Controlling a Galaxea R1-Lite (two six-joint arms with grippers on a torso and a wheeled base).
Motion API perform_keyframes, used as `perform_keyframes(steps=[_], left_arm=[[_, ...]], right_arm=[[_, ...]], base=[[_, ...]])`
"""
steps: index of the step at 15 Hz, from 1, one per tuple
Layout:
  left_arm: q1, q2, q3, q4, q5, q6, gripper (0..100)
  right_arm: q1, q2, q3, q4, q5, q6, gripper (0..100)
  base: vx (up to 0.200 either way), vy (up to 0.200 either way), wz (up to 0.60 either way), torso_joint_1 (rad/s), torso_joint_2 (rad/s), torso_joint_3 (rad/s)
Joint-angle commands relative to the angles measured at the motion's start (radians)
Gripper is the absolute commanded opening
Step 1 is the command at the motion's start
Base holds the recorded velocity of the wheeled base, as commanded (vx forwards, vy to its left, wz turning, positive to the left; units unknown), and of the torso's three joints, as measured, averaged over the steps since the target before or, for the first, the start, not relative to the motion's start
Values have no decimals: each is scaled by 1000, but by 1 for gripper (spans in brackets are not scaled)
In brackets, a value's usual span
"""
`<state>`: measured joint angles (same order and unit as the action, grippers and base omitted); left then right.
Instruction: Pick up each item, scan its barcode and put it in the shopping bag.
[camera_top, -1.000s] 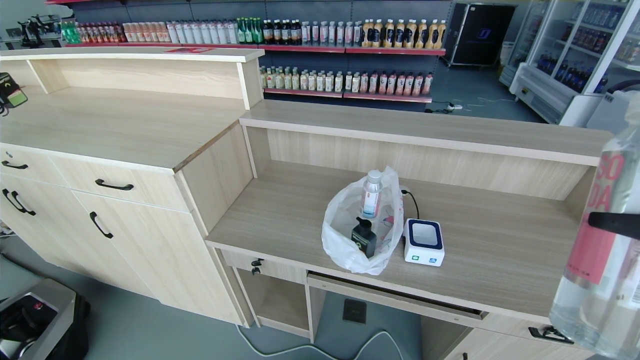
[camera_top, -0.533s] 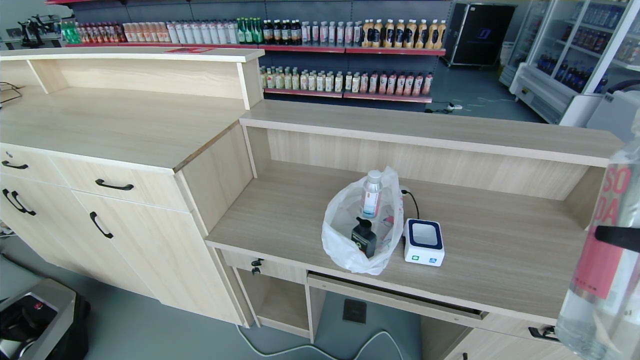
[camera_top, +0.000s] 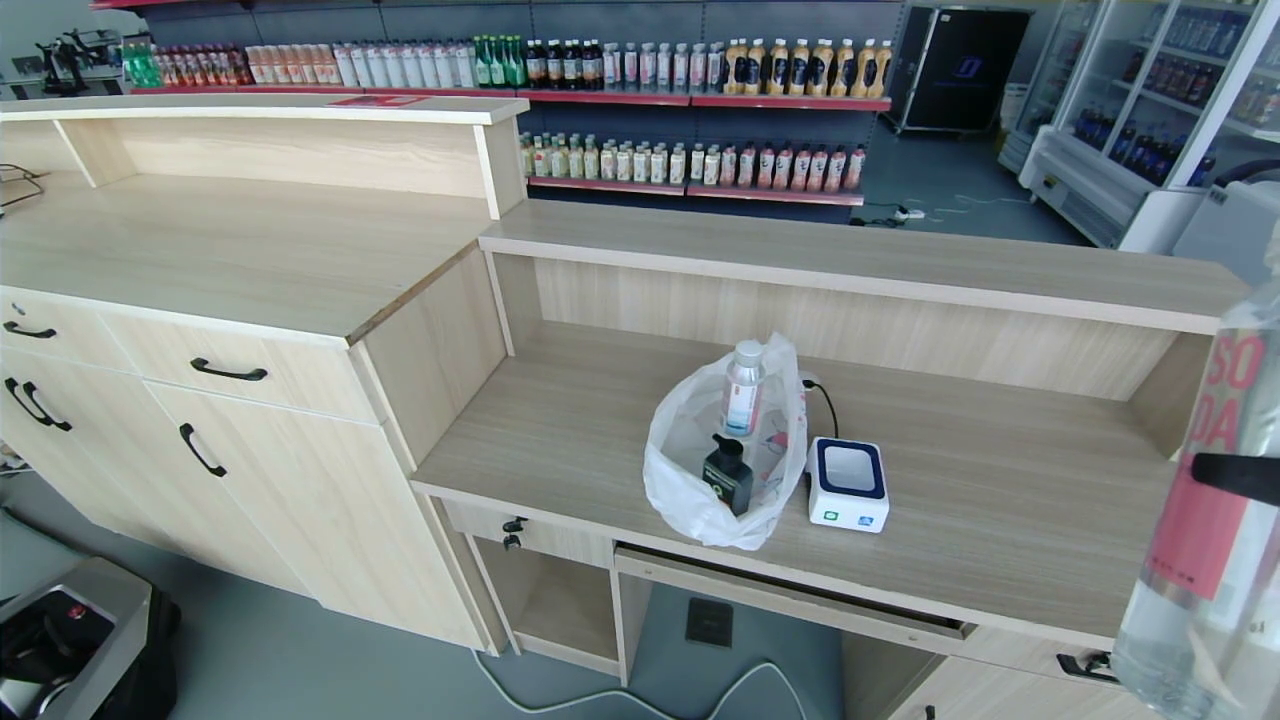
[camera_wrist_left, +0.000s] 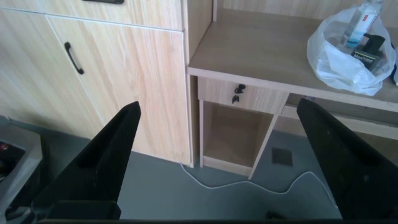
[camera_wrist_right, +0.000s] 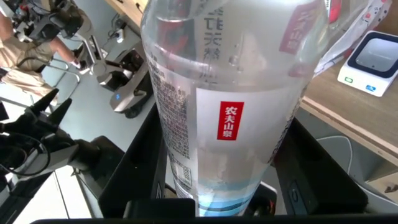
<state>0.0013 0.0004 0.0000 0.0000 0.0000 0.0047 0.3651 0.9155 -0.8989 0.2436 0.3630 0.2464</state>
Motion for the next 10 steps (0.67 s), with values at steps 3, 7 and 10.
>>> perform_keyframes(steps=[3, 7, 10], left_arm=[[0, 0, 0, 0, 0, 0, 100], [0, 0, 0, 0, 0, 0, 100], [0, 0, 0, 0, 0, 0, 100]], right_arm=[[-87, 109, 12, -87, -81, -39, 0], [-311, 287, 92, -279, -205, -351, 0], [-403, 379, 146, -455, -239, -519, 0]], base=[[0, 0, 0, 0, 0, 0], [0, 0, 0, 0, 0, 0], [0, 0, 0, 0, 0, 0]])
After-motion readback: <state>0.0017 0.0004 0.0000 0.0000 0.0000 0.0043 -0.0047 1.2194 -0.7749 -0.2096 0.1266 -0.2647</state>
